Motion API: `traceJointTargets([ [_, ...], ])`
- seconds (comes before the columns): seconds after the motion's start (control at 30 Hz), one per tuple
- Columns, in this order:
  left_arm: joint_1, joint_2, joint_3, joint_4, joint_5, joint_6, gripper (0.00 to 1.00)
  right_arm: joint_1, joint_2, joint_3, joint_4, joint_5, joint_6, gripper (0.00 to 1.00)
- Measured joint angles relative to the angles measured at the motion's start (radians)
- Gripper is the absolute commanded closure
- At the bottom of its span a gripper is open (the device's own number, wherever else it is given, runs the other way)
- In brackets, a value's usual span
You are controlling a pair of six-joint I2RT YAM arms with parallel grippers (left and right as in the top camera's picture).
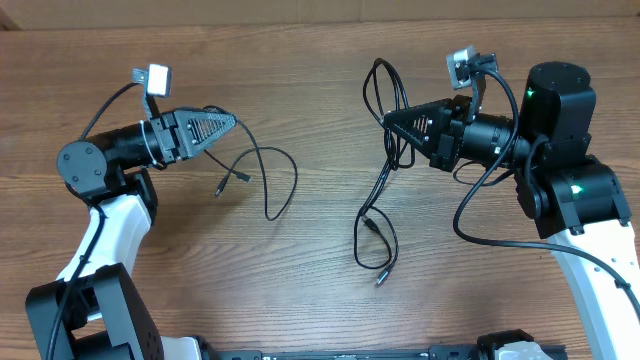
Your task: Untangle cables
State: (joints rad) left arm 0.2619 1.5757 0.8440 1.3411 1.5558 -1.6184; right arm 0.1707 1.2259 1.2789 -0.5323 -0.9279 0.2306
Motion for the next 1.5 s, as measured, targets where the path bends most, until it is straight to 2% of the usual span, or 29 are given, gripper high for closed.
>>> traceJointTargets([
  [0.23, -0.014, 0.0, 0.095, 0.011, 0.006, -0.19, 0.8, 0.057, 0.0, 0.0, 0.059, 0.002, 0.005, 0.95],
  [0.5, -0.013, 0.0, 0.273, 0.017, 0.006, -0.306, 0.87, 0.084, 0.0, 0.0, 0.061, 0.012, 0.005, 0.95],
  [0.6, -0.014, 0.0, 0.328, 0.017, 0.006, -0.347, 0.85, 0.085, 0.0, 0.0, 0.064, 0.012, 0.005, 0.95],
  [0.8, -0.014, 0.0, 0.478, 0.084, 0.004, -0.394, 0.74, 0.087, 0.0, 0.0, 0.069, 0.012, 0.005, 0.94],
  [0.93, -0.014, 0.0, 0.622, 0.106, -0.029, -0.384, 0.76, 0.103, 0.0, 0.0, 0.079, 0.012, 0.005, 0.94],
  [1.03, -0.013, -0.005, 0.695, -0.041, -0.074, -0.329, 0.84, 0.13, 0.0, 0.001, 0.09, 0.017, 0.005, 0.94],
  [1.17, -0.001, -0.01, 0.738, -0.426, -0.15, -0.166, 0.86, 0.18, 0.0, 0.001, 0.092, 0.047, 0.005, 0.94],
  [1.3, 0.023, -0.01, 0.739, -0.79, -0.229, 0.075, 0.85, 0.226, 0.0, 0.002, 0.093, 0.079, 0.005, 0.94],
  [1.5, 0.022, -0.058, 0.746, -1.453, -0.439, 0.54, 0.79, 0.243, 0.0, 0.004, 0.099, 0.105, 0.005, 0.94],
])
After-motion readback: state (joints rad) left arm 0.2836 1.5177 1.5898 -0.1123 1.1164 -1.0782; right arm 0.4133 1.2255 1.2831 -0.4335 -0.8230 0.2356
